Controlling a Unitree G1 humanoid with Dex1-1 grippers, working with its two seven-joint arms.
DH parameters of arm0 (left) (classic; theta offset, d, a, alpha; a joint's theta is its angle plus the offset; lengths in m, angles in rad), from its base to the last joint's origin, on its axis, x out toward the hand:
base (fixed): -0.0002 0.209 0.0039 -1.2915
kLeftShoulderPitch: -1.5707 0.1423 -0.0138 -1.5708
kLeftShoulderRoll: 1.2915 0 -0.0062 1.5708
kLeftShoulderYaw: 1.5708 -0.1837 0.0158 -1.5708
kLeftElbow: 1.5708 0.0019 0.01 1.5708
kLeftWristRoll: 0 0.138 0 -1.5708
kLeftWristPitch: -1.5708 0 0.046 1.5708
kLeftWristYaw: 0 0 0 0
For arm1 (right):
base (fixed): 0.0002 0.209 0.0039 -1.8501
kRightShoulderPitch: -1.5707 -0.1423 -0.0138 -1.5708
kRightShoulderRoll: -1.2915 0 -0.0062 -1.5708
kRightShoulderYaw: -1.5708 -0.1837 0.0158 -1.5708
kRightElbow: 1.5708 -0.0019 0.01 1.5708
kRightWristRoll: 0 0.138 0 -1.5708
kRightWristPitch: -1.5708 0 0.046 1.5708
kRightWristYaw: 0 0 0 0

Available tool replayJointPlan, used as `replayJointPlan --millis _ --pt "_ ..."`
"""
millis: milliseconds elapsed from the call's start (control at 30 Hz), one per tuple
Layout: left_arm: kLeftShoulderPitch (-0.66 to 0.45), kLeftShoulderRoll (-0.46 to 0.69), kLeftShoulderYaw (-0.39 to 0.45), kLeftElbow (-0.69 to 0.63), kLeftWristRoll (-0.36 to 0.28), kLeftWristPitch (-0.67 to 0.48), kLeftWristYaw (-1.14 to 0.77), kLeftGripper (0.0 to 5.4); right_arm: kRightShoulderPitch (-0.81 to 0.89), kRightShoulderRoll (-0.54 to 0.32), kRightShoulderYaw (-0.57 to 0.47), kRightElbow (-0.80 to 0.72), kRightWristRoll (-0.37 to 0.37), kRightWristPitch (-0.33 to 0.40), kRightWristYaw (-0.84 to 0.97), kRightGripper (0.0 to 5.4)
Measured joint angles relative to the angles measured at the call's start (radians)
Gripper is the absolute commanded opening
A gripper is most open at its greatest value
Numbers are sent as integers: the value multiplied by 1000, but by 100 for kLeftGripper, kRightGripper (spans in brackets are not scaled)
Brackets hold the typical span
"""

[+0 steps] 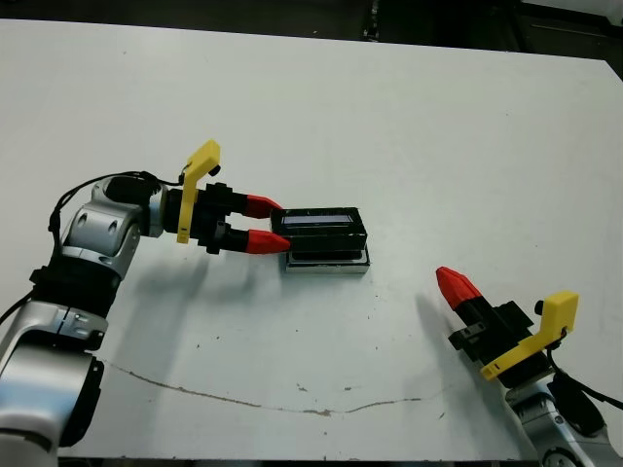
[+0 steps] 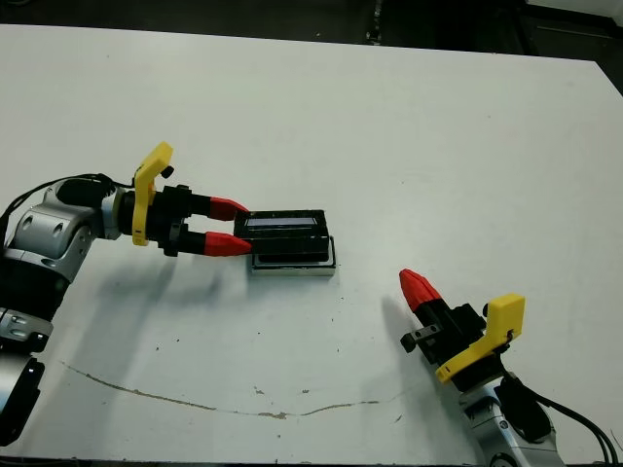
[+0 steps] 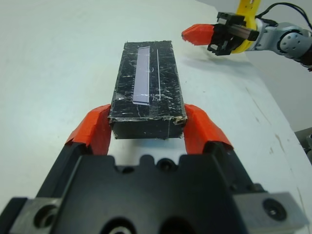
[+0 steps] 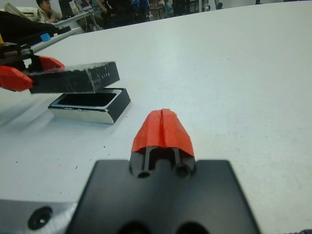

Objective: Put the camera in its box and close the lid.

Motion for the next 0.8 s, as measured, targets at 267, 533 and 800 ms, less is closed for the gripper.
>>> replayJointPlan --millis 267,533,800 --pt "43 1 -8 -24 39 -66 33 316 1 0 -1 4 1 -2 8 0" --pt "52 1 -9 -25 40 -85 34 316 1 0 -1 8 -10 -6 7 0" --pt "51 9 -25 -25 40 -83 16 316 1 0 -3 11 -8 -6 11 0"
